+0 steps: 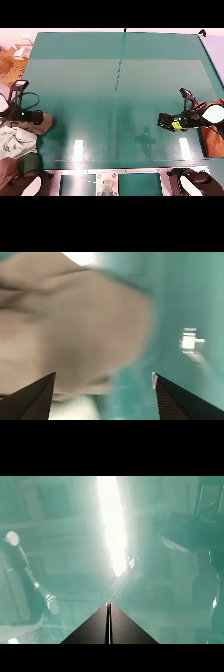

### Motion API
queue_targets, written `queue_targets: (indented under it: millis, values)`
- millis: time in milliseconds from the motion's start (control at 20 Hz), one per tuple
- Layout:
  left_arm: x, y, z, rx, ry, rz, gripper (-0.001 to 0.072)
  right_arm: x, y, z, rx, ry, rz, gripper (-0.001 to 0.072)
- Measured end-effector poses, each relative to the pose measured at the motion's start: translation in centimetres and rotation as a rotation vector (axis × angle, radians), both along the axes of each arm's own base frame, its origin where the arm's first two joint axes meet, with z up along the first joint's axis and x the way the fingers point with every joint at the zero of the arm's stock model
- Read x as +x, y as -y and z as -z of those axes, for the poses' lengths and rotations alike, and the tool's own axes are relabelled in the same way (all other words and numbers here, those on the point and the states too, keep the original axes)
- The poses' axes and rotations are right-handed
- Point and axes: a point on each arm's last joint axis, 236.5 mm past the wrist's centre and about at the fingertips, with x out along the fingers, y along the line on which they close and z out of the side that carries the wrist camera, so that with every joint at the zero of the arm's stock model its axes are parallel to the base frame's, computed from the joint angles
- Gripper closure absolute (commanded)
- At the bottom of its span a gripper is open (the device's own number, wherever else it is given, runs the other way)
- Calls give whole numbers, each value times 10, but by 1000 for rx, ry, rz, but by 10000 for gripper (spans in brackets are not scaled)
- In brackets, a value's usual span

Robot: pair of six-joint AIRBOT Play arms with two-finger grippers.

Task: Fold the shirts.

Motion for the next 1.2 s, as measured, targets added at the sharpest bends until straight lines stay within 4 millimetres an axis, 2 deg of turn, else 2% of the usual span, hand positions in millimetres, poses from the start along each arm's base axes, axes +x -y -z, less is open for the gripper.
queue_targets:
  millis: [150, 200, 250, 300, 400, 500, 600, 700, 800, 850, 900, 950, 1050, 1150, 1200]
  values:
    - [-12, -18, 39, 75, -78, 5, -8, 0, 0, 0, 0, 0, 0, 696]
    - [-15, -21, 51, 91, -99, 11, 28, 0, 0, 0, 0, 0, 0, 696]
    - [-15, -23, 61, 100, -112, 13, 330, 0, 0, 0, 0, 1, 0, 696]
    - [-14, -26, 70, 110, -119, 15, 675, 0, 0, 0, 0, 1, 0, 696]
    - [-9, -27, 78, 116, -122, 15, 684, 0, 0, 0, 0, 2, 1, 696]
    - [4, -29, 71, 117, -98, 7, 685, 0, 0, 0, 0, 2, 1, 696]
    - [26, -27, 47, 104, -53, 6, 685, 1, 0, 0, 0, 2, 1, 695]
    - [53, -14, 9, 66, 13, 35, 685, 1, 0, 0, 0, 3, 1, 694]
    - [82, 16, -41, 15, 100, 103, 686, 1, 0, 0, 0, 3, 1, 681]
    - [93, 35, -65, -4, 146, 152, 686, 1, 0, 0, 0, 2, 1, 613]
    - [103, 61, -91, -28, 201, 212, 685, 1, 0, 0, 0, 2, 1, 570]
    - [110, 87, -112, -53, 251, 274, 686, 1, 0, 0, 0, 2, 1, 560]
    - [116, 144, -143, -105, 339, 405, 684, 1, 0, 0, 0, 2, 1, 543]
    - [116, 202, -152, -164, 382, 526, 667, 2, 0, 0, 0, 5, 2, 272]
    - [114, 227, -148, -195, 377, 573, 356, 3, 0, 0, 0, 11, 5, 241]
